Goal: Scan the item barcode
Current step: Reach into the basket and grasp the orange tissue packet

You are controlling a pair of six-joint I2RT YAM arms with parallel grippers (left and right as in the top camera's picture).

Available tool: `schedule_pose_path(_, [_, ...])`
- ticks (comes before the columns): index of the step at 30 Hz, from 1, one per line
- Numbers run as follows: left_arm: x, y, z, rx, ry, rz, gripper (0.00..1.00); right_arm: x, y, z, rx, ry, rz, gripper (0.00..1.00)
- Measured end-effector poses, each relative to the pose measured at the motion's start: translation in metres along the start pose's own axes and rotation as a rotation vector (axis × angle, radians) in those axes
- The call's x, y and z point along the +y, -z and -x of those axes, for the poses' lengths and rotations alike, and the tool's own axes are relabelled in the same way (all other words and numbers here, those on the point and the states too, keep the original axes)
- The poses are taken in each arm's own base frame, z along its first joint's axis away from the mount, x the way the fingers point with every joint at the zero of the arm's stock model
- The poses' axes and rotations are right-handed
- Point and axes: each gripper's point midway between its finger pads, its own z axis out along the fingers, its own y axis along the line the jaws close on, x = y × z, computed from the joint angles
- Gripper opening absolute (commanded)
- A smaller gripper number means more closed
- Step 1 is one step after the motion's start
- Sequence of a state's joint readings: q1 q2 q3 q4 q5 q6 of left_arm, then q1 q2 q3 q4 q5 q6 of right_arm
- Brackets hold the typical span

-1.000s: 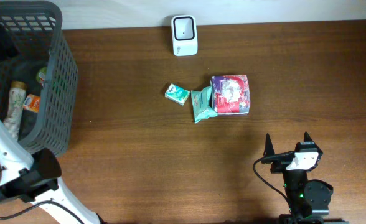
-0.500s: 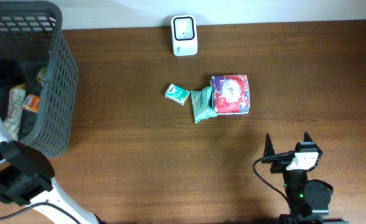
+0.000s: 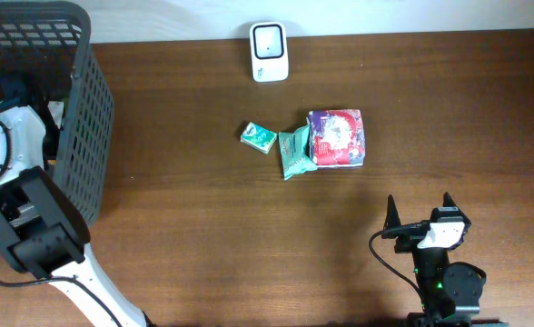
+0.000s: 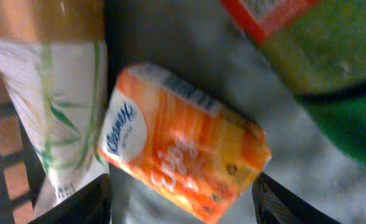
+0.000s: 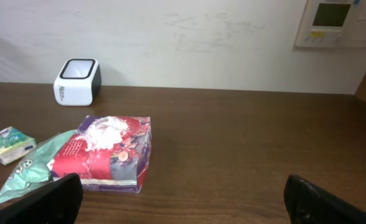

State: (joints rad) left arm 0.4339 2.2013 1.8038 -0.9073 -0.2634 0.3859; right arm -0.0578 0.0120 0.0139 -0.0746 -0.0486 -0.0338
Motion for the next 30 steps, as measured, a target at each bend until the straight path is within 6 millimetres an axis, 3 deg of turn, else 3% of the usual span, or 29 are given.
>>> schedule_pose_path(4, [-0.007,-0.011,-0.006,0.007,-0.059,-0.01,0.63,0.0,0.0,0.0,0.0,0.0,0.0,0.99])
schedule_pose_path(11, [-0.007,-0.01,0.014,-0.079,-0.055,-0.02,0.52,0.0,0.0,0.0,0.0,0.0,0.0,0.99])
schedule_pose_path(15, [-0.007,-0.01,0.012,-0.071,-0.059,-0.022,0.71,0.0,0.0,0.0,0.0,0.0,0.0,0.99])
schedule_pose_path(22, [-0.009,-0.009,0.023,-0.12,-0.102,-0.034,0.72,0.0,0.0,0.0,0.0,0.001,0.0,0.99])
schedule_pose_path(25, [-0.013,-0.008,0.033,-0.17,-0.182,-0.053,0.55,0.0,0.0,0.0,0.0,0.0,0.0,0.99])
schedule_pose_path(28, [-0.014,-0.009,0.034,-0.176,-0.202,-0.055,0.45,0.0,0.0,0.0,0.0,0.0,0.0,0.99])
schedule_pose_path(30, [-0.018,-0.017,0.026,-0.135,-0.214,-0.065,0.29,0.0,0.0,0.0,0.0,0.0,0.0,0.99])
